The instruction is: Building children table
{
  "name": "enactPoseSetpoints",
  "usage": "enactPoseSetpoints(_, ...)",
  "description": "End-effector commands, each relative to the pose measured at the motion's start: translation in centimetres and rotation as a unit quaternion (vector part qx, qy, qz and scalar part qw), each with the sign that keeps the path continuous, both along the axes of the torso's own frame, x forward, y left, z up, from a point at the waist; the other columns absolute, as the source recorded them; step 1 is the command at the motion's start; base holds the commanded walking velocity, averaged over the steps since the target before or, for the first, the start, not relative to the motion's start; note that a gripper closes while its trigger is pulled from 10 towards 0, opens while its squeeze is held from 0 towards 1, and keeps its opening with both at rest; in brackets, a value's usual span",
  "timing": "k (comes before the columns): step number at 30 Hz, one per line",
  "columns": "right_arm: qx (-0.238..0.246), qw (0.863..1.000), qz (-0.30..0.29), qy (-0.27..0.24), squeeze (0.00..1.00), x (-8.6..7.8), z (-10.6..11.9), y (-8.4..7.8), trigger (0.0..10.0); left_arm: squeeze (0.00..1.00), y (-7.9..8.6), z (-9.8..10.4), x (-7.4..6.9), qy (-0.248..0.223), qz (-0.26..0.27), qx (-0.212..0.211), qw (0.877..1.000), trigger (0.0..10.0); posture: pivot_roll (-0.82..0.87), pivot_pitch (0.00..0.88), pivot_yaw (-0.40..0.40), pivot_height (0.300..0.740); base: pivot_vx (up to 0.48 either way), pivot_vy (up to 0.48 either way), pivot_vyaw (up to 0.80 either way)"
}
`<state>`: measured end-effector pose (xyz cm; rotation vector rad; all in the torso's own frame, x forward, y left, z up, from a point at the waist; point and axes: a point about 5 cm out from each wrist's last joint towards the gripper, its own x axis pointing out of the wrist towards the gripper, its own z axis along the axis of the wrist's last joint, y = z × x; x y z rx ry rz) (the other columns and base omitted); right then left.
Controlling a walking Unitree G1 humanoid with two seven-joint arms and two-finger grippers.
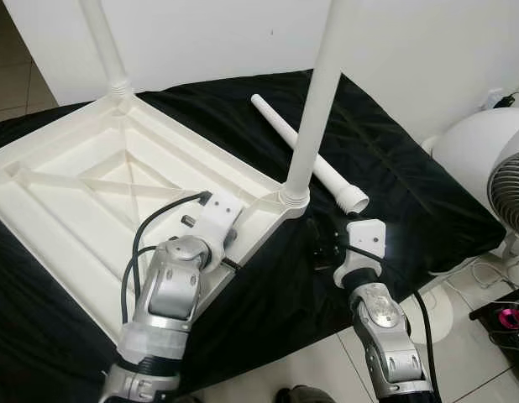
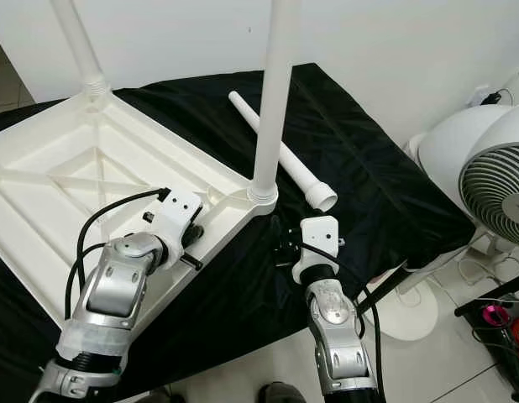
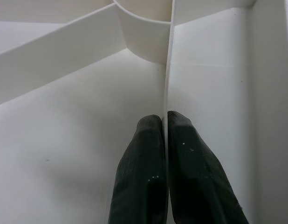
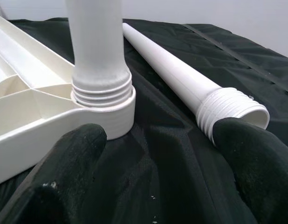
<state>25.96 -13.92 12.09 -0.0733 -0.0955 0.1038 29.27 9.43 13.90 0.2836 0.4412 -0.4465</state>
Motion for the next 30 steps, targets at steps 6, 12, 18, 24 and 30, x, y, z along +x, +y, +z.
enactPoseSetpoints(6, -0.007, 1.000, 0.000, 0.011, 0.00, 0.0, -0.5, 0.0, 10.0, 0.00, 1.9, -0.2, 0.5, -0.059, 0.203, 0.065, 0.975, 0.0, -0.10, 0.054, 0.000, 0.740, 0.000, 0.000, 0.00)
enactPoseSetpoints(12, -0.008, 1.000, -0.001, 0.011, 0.00, -0.1, -0.5, 0.1, 10.0, 1.00, -0.9, 0.6, 0.5, -0.072, 0.099, -0.018, 0.992, 10.0, -0.10, 0.057, 0.003, 0.740, 0.000, 0.000, 0.00)
enactPoseSetpoints(18, -0.009, 1.000, -0.003, 0.011, 0.00, -0.1, -0.5, 0.0, 10.0, 0.24, -2.7, 2.0, -0.2, -0.108, -0.011, -0.087, 0.990, 10.0, -0.10, 0.060, 0.006, 0.740, 0.000, 0.000, 0.00)
enactPoseSetpoints(24, -0.011, 1.000, -0.006, 0.010, 0.00, 0.0, -0.5, -0.1, 10.0, 0.00, -3.2, 3.3, -2.9, -0.177, -0.173, -0.057, 0.967, 10.0, -0.09, 0.063, 0.005, 0.740, 0.000, 0.000, 0.00)
enactPoseSetpoints(30, -0.011, 1.000, -0.008, 0.008, 0.00, 0.3, -0.4, -0.2, 10.0, 0.00, -0.7, 3.8, -6.1, -0.121, -0.296, -0.165, 0.933, 10.0, -0.08, 0.057, 0.001, 0.740, 0.000, 0.000, 0.00)
